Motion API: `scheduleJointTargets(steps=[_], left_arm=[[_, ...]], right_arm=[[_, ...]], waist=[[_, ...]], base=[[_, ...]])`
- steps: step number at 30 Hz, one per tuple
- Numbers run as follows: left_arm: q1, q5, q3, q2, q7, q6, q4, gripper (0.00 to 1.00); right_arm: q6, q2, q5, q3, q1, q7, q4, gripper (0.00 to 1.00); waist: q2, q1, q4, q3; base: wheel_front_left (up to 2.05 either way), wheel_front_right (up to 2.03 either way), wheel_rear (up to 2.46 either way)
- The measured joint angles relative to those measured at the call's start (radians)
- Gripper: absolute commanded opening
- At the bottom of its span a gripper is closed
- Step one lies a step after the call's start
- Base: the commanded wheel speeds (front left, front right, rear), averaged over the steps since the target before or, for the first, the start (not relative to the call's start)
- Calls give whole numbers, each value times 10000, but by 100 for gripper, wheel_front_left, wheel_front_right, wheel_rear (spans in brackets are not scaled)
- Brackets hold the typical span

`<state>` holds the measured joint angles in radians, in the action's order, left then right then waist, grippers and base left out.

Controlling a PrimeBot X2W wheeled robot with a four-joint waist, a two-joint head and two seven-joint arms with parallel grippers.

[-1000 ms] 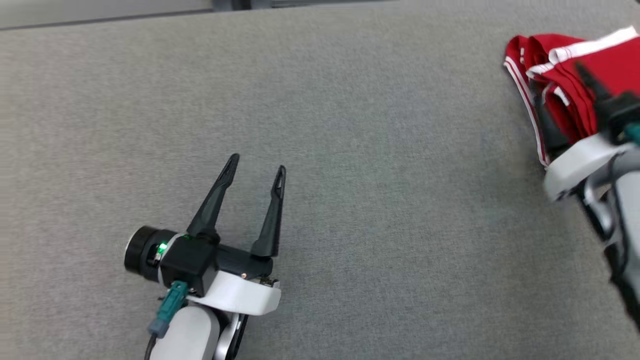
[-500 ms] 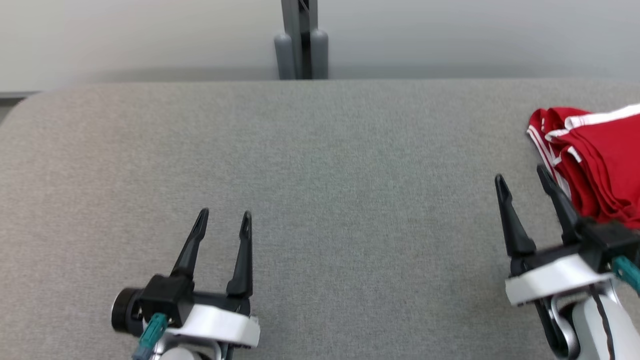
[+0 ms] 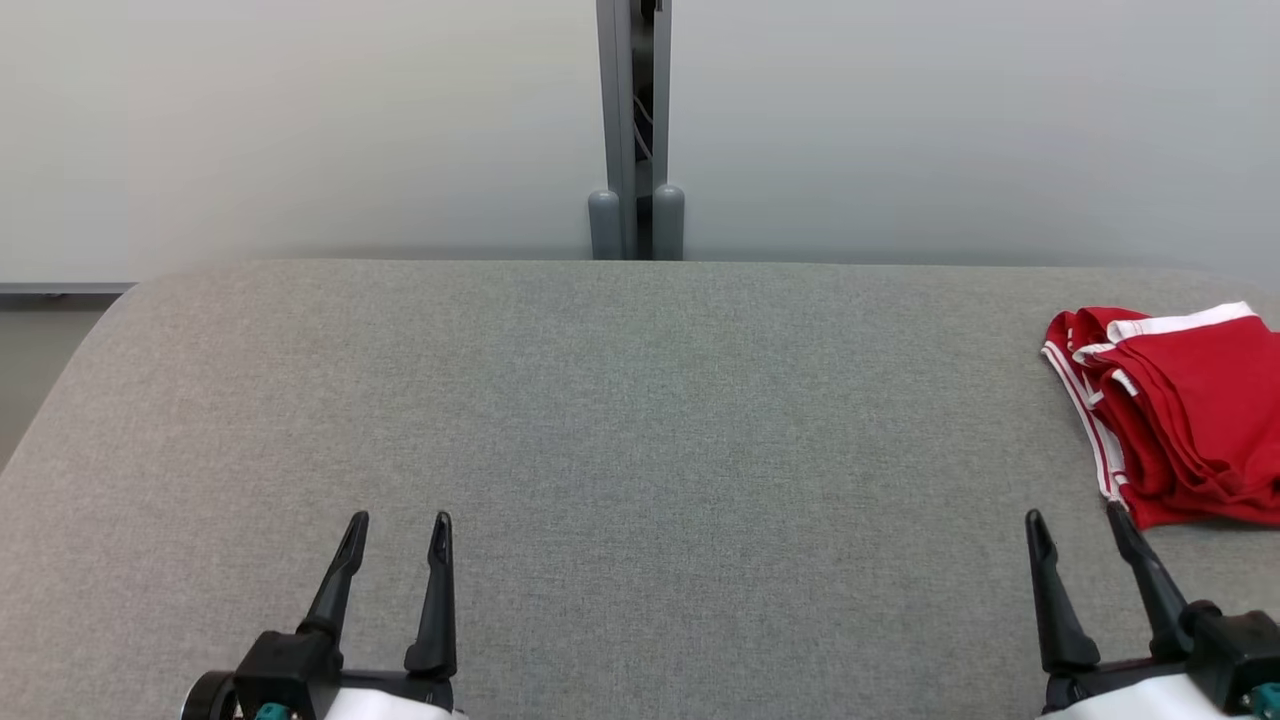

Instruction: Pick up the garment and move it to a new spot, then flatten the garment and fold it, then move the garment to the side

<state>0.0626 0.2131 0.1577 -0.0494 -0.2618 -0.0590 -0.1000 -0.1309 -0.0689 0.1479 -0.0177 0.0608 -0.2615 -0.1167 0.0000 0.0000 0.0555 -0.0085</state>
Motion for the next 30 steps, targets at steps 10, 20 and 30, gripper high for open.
scheduleJointTargets(steps=[10, 20, 30], left_arm=[[163, 251, -79, 2, 0, 153, -205, 100], [221, 104, -8, 27, 35, 253, -623, 0], [308, 1350, 13, 54, 253, 334, -1126, 0]], right_arm=[[2, 113, -69, 186, 308, 0, -25, 100], [2, 161, -115, 221, 359, 21, -372, 0], [2, 280, 1083, -77, 329, 560, -909, 0]], waist=[[0, 0, -240, -174], [0, 0, -281, -213], [0, 0, -299, -193]], base=[[0, 0, 0], [0, 0, 0], [0, 0, 0]])
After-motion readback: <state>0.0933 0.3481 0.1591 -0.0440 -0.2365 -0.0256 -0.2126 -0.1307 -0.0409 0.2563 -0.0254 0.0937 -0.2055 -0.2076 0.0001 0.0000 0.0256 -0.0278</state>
